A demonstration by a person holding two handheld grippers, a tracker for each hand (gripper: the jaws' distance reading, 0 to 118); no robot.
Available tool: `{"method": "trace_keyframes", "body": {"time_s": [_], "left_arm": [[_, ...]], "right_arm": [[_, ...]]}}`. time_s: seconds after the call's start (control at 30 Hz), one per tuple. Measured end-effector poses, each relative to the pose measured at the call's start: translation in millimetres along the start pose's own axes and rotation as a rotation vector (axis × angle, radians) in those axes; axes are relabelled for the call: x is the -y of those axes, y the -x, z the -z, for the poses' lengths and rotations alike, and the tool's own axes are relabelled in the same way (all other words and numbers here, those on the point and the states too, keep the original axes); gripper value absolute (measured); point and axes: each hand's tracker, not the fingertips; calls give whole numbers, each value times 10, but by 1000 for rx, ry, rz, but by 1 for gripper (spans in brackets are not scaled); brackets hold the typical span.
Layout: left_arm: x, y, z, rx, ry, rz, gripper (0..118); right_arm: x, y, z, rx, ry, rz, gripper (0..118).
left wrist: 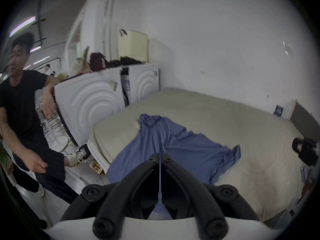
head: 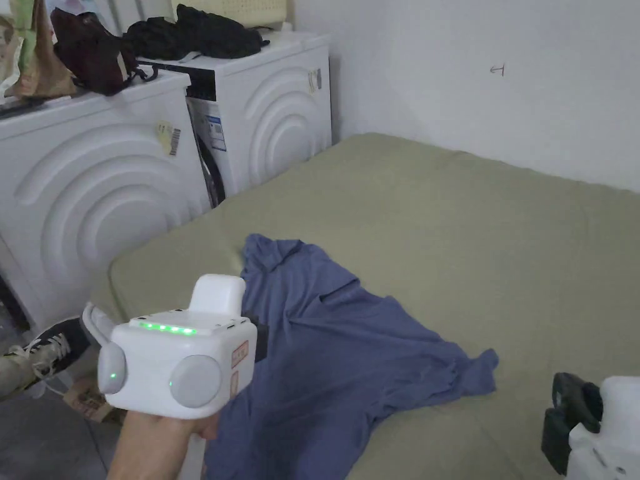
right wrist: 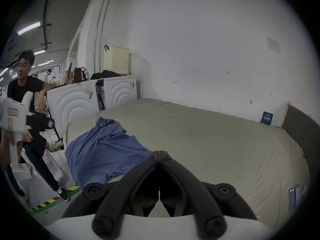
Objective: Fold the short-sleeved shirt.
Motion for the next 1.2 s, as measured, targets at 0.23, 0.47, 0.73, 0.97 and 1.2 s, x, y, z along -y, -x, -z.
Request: {"method": "trace_keyframes", "body": {"time_s": [0.23, 0.47, 0.73, 0.97, 1.2], "left_arm": [[64, 37, 1134, 66, 260, -9, 0], [63, 46, 1446, 106, 382, -13, 116], [243, -258, 1857, 93, 500, 126, 116], [144, -305, 1547, 156, 430, 130, 2], [115, -208, 1684, 154, 399, 27, 2]], "right_arm": [[193, -2, 204, -5, 77, 1, 0], [376, 30, 390, -14, 154, 2, 0], [450, 6, 439, -2, 194, 3, 0], [522, -109, 400, 8, 218, 34, 0], [488, -239, 86, 40, 198, 37, 0]]}}
